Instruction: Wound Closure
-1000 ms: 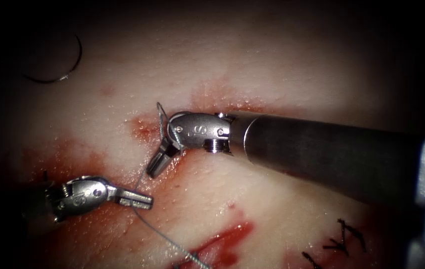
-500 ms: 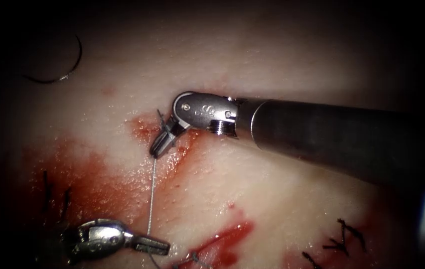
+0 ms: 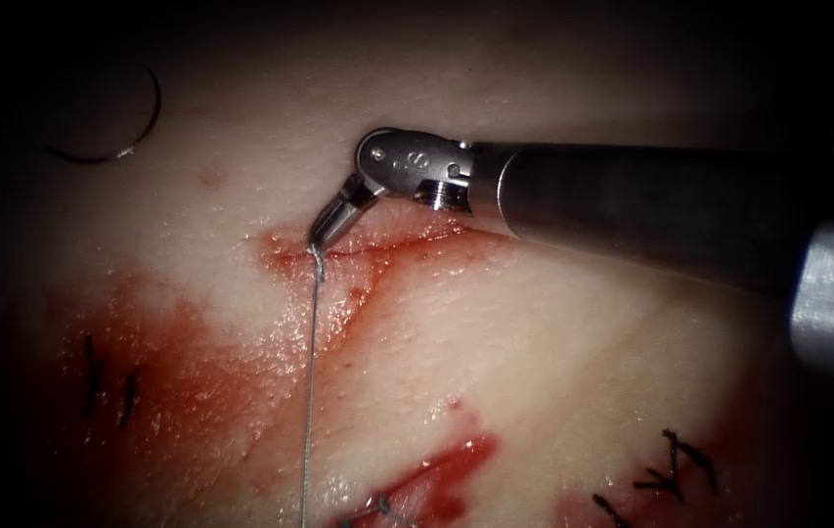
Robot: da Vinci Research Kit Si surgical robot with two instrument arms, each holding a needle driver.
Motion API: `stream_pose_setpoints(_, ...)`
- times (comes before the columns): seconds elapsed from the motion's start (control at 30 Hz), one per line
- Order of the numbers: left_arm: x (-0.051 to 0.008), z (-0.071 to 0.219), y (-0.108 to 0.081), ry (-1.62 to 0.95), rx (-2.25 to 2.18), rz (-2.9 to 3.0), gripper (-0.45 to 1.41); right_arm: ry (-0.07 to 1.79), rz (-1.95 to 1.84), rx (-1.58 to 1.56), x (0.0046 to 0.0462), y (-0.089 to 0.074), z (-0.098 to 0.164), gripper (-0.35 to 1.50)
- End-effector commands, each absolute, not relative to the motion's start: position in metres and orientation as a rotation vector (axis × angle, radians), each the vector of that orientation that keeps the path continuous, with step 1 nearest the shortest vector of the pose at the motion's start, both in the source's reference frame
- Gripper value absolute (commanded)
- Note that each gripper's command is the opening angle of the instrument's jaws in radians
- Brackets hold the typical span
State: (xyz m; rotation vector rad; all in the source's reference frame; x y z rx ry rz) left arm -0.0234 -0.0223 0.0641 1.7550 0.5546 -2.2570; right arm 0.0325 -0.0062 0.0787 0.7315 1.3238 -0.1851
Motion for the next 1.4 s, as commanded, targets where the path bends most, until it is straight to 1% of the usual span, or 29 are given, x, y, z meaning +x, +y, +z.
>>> stream_pose_setpoints(0.03,-0.0239,0.0647,-0.0225,0.561,1.756,-2.258,-0.45,1.323,-0.168,0.715,0.0336,-0.0048,0.0792,-0.35)
stream_pose_setpoints(0.6,-0.0248,0.0647,-0.0276,0.633,1.752,-2.231,-0.45,1.305,-0.04,0.622,0.0343,-0.0022,0.0804,-0.35)
stream_pose_setpoints(0.97,-0.026,0.066,-0.0292,0.696,1.749,-2.185,-0.45,1.273,0.026,0.493,0.0343,-0.0004,0.0822,-0.35)
stream_pose_setpoints(1.17,-0.0262,0.0671,-0.0301,0.707,1.742,-2.193,-0.45,1.228,0.047,0.437,0.0337,0.0005,0.083,-0.35)
stream_pose_setpoints(1.4,-0.027,0.0675,-0.0306,0.705,1.746,-2.19,-0.45,1.227,0.056,0.423,0.0332,0.0004,0.083,-0.35)
